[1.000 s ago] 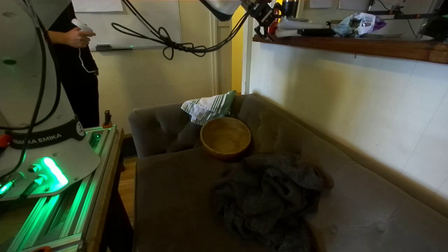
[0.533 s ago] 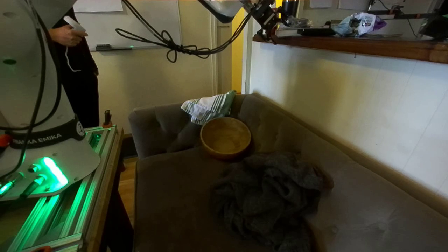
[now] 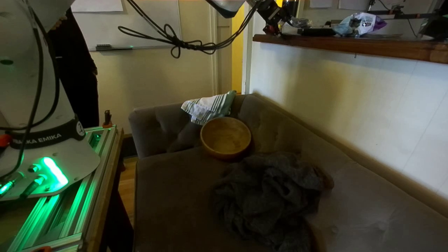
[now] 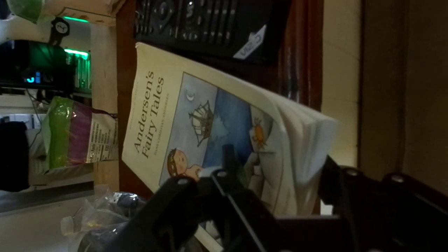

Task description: Pick up the white book and put it on the couch

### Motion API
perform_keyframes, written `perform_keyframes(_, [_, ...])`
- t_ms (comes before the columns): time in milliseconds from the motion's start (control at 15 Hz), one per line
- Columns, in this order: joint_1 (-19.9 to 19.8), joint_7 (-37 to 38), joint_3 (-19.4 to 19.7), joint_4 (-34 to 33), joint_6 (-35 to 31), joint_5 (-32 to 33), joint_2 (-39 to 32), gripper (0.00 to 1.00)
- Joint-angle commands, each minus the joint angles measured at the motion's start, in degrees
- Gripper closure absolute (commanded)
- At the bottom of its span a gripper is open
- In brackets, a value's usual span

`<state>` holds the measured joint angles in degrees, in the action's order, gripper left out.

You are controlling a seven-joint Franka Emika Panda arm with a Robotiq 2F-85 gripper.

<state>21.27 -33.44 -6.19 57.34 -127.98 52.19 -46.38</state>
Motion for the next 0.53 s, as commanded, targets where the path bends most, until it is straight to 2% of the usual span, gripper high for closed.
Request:
perform_keyframes(0, [-1.6, -2.9, -0.7, 6.3, -0.3, -0.4, 5.2, 0.77])
perform_keyframes(133, [-2.4, -4.0, -0.8, 10.5, -1.5, 0.0, 9.2, 0.92])
perform_keyframes(200, [-2.9, -4.3, -0.6, 12.8, -2.3, 0.4, 11.6, 0.95])
perform_keyframes(333, [-4.0, -3.3, -0.4, 16.3, -4.8, 0.6, 15.2, 0.93])
perform_keyframes(467, [-6.2, -4.2, -1.8, 19.7, -8.4, -2.1, 18.2, 0.94])
